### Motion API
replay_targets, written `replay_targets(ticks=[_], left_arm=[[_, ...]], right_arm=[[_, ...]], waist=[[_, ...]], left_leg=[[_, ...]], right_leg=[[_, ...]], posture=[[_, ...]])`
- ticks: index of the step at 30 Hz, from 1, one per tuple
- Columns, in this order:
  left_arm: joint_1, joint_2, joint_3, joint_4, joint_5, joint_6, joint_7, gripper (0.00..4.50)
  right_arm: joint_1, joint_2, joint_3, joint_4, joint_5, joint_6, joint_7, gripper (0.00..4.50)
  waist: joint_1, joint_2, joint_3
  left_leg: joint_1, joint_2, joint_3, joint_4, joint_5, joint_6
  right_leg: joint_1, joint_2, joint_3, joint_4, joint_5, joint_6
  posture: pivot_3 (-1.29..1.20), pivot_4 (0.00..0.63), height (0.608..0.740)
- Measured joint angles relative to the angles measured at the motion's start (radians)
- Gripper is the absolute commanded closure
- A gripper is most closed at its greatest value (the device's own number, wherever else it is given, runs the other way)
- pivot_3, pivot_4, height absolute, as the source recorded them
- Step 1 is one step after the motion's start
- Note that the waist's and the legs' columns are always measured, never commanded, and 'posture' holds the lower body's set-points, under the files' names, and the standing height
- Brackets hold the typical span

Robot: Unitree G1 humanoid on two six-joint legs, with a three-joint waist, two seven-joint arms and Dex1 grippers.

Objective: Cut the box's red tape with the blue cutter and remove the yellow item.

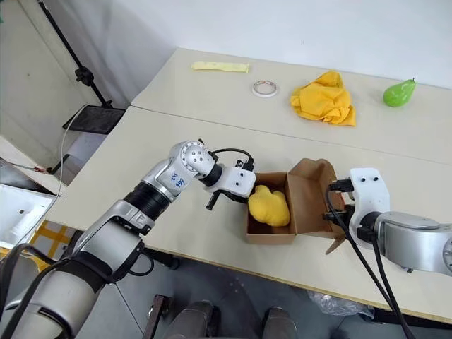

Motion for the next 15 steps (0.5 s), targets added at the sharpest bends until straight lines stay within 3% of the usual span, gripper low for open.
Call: replay_targets(ticks=[8,15], left_arm=[[-0.015,-0.002,0.030,0.034,-0.023,0.057,-0.004,4.50],[-0.037,0.031,0.069,0.091,-0.033,0.081,0.002,4.50]], right_arm=[[0.079,0.005,-0.134,-0.006,-0.116,0.054,0.102,0.04],[0.139,0.023,-0.408,-0.025,-0.245,0.157,0.290,0.04]], waist=[[-0.004,0.001,0.003],[-0.004,0.001,0.003]], left_leg=[[-0.001,0.000,0.002,0.000,0.000,0.000],[-0.002,-0.001,0.006,0.000,0.000,0.000]], right_leg=[[-0.002,0.000,0.000,0.001,0.000,0.000],[-0.007,0.001,0.000,0.004,0.000,0.000]], posture=[[0.00,0.150,0.740],[0.00,0.150,0.740]])
